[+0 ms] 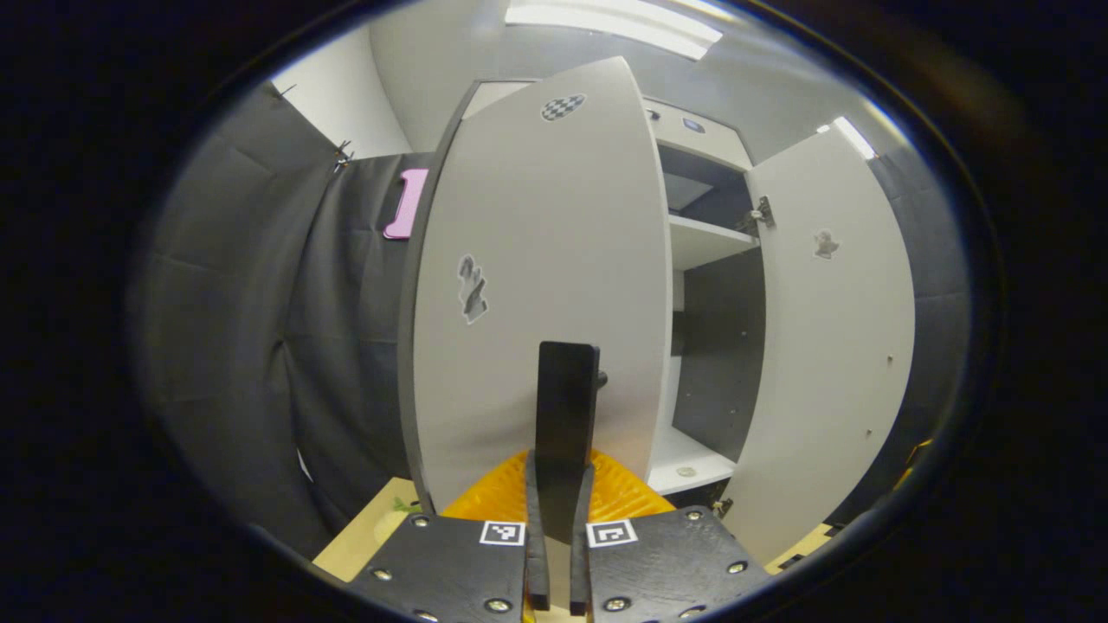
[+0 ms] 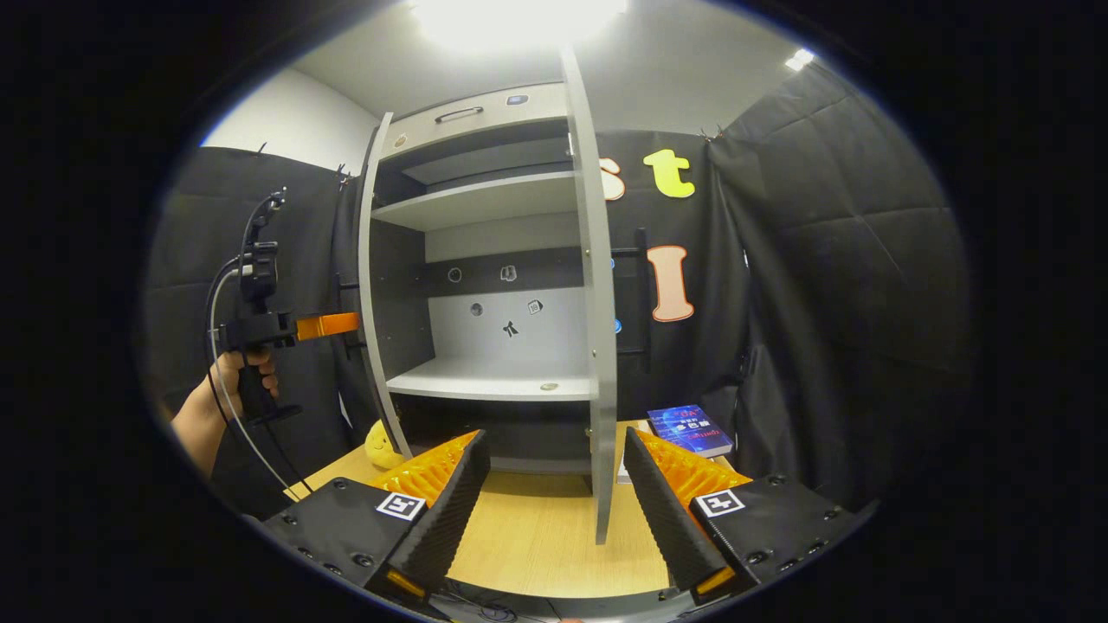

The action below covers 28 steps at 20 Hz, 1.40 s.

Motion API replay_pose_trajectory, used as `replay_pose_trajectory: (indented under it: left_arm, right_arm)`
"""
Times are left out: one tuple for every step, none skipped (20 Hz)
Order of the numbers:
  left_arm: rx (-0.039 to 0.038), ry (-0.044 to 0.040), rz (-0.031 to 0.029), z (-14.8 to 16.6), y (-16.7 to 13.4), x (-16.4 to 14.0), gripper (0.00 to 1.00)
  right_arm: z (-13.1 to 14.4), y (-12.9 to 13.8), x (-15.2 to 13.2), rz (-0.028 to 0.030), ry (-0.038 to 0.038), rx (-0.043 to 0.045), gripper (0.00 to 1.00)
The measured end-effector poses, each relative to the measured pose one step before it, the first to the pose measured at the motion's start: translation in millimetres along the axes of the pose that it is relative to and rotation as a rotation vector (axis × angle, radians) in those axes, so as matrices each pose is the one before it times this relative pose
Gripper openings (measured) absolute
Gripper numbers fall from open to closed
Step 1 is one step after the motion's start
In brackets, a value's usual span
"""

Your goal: Open the right door of the double-door shoe cabinet with the right hand, and open the left door with the left hand.

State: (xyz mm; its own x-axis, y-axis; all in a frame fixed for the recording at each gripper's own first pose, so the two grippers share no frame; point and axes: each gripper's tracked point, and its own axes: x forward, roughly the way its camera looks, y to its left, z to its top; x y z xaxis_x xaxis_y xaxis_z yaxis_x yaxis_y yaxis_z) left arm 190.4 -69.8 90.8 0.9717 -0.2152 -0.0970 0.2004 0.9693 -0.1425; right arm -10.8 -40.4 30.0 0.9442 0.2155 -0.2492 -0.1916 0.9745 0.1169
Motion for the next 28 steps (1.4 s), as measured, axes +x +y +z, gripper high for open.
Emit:
replay_pose_trajectory:
  left_arm:
    - [-0.00475,0.00066,0.00247,1.66,5.99,-3.55,0.11]
    - [-0.00717,0.00116,0.00245,-0.19,6.31,-4.30,0.11]
    - [-0.00490,0.00165,0.00206,1.76,5.36,-4.46,0.11]
    - [-0.00334,-0.00108,0.00308,-0.13,0.04,-2.73,0.11]
    - [-0.00319,-0.00074,0.00678,0.78,5.06,-5.57,0.11]
    - [-0.00039,-0.00116,0.00682,1.67,8.78,-5.88,0.11]
    - [-0.00149,-0.00079,0.00836,1.19,7.90,-7.21,0.08]
    - [-0.00129,0.00130,0.00688,-1.77,5.84,-4.71,0.12]
    - [-0.00032,0.00001,0.00764,0.56,6.76,-3.05,0.12]
    - [0.00321,0.00150,0.00720,-0.26,6.22,-3.74,0.10]
    - [0.00688,-0.00371,0.01128,0.99,8.37,-2.58,0.12]
    - [0.01332,-0.00348,0.01589,2.71,10.14,-4.50,0.10]
    - [0.01495,-0.00657,0.02031,1.79,10.42,-3.34,0.06]
    - [0.01429,-0.00163,0.02354,-1.25,10.73,-2.27,0.07]
    - [0.00934,-0.00283,0.02010,0.44,11.33,-1.41,0.06]
    - [0.00012,-0.00442,0.01096,0.88,9.24,-1.97,0.07]
    - [0.00655,-0.00309,0.03135,0.68,13.86,-1.47,0.05]
    - [0.02026,-0.00738,0.03633,2.28,17.59,-2.89,0.05]
    - [0.01515,-0.00458,0.01944,0.47,14.77,-1.14,0.05]
    - [-0.01221,0.00690,-0.01715,-3.18,6.04,4.02,0.05]
    - [-0.04213,0.00944,-0.03098,-2.71,-4.21,4.79,0.02]
    - [-0.00660,-0.00274,-0.01067,0.80,-3.23,-3.23,0.02]
    - [0.02593,-0.00609,-0.00241,1.44,-0.10,-1.84,0.02]
    - [0.01974,-0.00501,0.00319,0.48,1.71,-1.26,0.02]
    - [0.01052,0.00111,0.00168,-0.04,-0.60,0.90,0.01]
    - [0.00456,0.00458,-0.00089,-1.89,-0.53,-0.08,0.02]
    - [0.00050,0.00023,-0.00621,-0.25,-0.67,-3.15,0.03]
    - [-0.00098,-0.00848,-0.00343,1.04,-0.20,-5.40,0.01]
  right_arm:
    - [0.63,5.29,0.34,0.00690,-0.00325,0.00025,0.98]
    - [1.49,5.04,1.09,0.00730,-0.00478,-0.00079,0.98]
    - [1.53,4.68,1.66,0.00620,-0.00274,-0.00191,0.97]
    - [0.95,4.19,1.26,0.00480,-0.00245,-0.00151,0.92]
    - [-0.80,5.77,1.20,0.00800,-0.00006,0.00019,0.97]
    - [-0.80,5.25,2.56,0.00948,0.00398,0.00007,0.92]
    - [-2.56,5.65,0.63,0.00841,0.00532,0.00051,0.92]
    - [-0.42,4.96,1.50,0.00797,0.00182,0.00086,0.92]
    - [0.18,5.28,2.69,0.00664,0.00076,0.00012,0.97]
    - [0.01,4.97,2.41,0.00616,0.00015,0.00000,0.92]
    - [-0.44,6.03,1.89,0.00753,0.00020,0.00018,0.97]
    - [0.42,4.16,2.18,0.00835,0.00088,0.00003,0.97]
    - [0.99,4.78,2.24,0.00776,-0.00041,-0.00110,0.97]
    - [2.01,4.36,2.63,0.00651,-0.00184,-0.00354,0.97]
    - [0.03,3.92,2.07,0.00546,-0.00222,-0.00532,0.92]
    - [1.86,3.20,1.77,0.00456,-0.00228,-0.00622,0.97]
    - [0.35,2.91,1.42,0.00385,-0.00213,-0.00547,0.97]
    - [1.09,3.00,2.24,0.00529,-0.00300,-0.00295,0.97]
    - [0.76,3.73,2.17,0.00744,-0.00307,0.00060,0.97]
    - [1.17,4.15,2.47,0.00868,0.00017,0.00164,0.97]
    - [-0.15,3.69,1.21,0.00516,0.00096,-0.00116,0.97]
    - [0.14,2.60,2.06,0.00011,0.00085,-0.00445,0.97]
    - [0.26,1.98,1.17,-0.00220,-0.00025,-0.00405,0.97]
    - [1.49,2.79,0.80,-0.00193,-0.00228,-0.00120,0.98]
    - [1.92,0.98,1.28,-0.00201,-0.00344,-0.00068,0.98]
    - [0.69,-0.13,0.80,-0.00630,-0.00265,-0.00401,0.98]
    - [0.46,-1.52,0.67,-0.01062,-0.00226,-0.00803,0.97]
    - [1.32,-1.77,-1.60,-0.01192,-0.00805,-0.00924,0.97]
